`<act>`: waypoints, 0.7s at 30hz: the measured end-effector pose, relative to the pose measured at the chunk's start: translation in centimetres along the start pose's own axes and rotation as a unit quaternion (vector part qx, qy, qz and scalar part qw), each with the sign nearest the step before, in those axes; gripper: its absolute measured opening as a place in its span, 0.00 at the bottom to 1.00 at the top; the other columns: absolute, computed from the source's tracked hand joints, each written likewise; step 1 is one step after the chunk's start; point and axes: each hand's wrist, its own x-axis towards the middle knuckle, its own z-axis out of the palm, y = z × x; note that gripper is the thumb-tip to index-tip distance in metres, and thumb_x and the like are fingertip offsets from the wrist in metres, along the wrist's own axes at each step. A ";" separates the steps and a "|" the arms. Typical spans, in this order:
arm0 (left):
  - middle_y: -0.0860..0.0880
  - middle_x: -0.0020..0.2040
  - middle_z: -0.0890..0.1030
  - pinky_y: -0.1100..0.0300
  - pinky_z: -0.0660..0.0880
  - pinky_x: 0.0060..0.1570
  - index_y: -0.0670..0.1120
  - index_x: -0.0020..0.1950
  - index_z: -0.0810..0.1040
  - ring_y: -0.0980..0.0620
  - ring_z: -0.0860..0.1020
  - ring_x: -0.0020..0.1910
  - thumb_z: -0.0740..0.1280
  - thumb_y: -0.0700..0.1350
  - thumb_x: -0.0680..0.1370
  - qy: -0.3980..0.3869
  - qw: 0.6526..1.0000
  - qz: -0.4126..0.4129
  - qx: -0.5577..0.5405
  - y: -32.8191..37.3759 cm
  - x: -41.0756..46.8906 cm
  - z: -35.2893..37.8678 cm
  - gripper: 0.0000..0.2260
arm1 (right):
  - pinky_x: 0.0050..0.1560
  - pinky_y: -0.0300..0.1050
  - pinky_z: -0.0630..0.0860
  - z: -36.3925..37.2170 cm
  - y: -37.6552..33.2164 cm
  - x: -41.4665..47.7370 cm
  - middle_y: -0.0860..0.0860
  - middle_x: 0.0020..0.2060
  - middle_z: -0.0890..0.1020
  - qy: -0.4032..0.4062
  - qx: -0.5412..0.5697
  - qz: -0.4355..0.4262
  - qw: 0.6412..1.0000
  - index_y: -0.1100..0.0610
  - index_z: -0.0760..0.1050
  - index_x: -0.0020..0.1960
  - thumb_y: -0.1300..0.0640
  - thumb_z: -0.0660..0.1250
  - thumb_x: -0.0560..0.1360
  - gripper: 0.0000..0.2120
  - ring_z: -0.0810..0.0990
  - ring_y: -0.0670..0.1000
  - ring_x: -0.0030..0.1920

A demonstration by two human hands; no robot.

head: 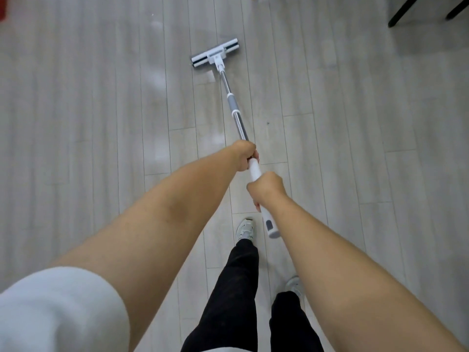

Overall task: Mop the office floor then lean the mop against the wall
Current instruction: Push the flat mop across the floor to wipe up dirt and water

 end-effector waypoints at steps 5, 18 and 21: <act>0.46 0.33 0.72 0.57 0.74 0.32 0.40 0.56 0.70 0.51 0.70 0.30 0.56 0.36 0.82 -0.011 1.000 -0.005 0.003 -0.4 0.7 0.0 0.05 | 0.23 0.37 0.69 0.3 -0.4 0.5 0.57 0.35 0.80 -0.026 -0.016 0.020 0.999 0.60 0.70 0.53 0.58 0.63 0.81 0.06 0.76 0.52 0.23; 0.43 0.40 0.73 0.52 0.79 0.34 0.40 0.59 0.69 0.48 0.76 0.33 0.58 0.41 0.84 -0.049 0.998 0.013 -0.031 -13.7 -7.5 11.2 0.06 | 0.33 0.49 0.69 -4.4 15.6 -4.6 0.58 0.23 0.77 -0.067 -0.041 0.064 0.995 0.61 0.73 0.61 0.33 0.44 0.80 0.35 0.78 0.57 0.28; 0.43 0.39 0.74 0.52 0.78 0.34 0.39 0.59 0.68 0.48 0.76 0.33 0.58 0.41 0.85 -0.054 0.998 0.019 -0.026 -20.0 -11.1 14.9 0.06 | 0.38 0.48 0.76 -4.9 23.3 -8.0 0.56 0.23 0.76 -0.068 -0.001 0.064 0.996 0.59 0.71 0.59 0.33 0.48 0.80 0.31 0.76 0.56 0.27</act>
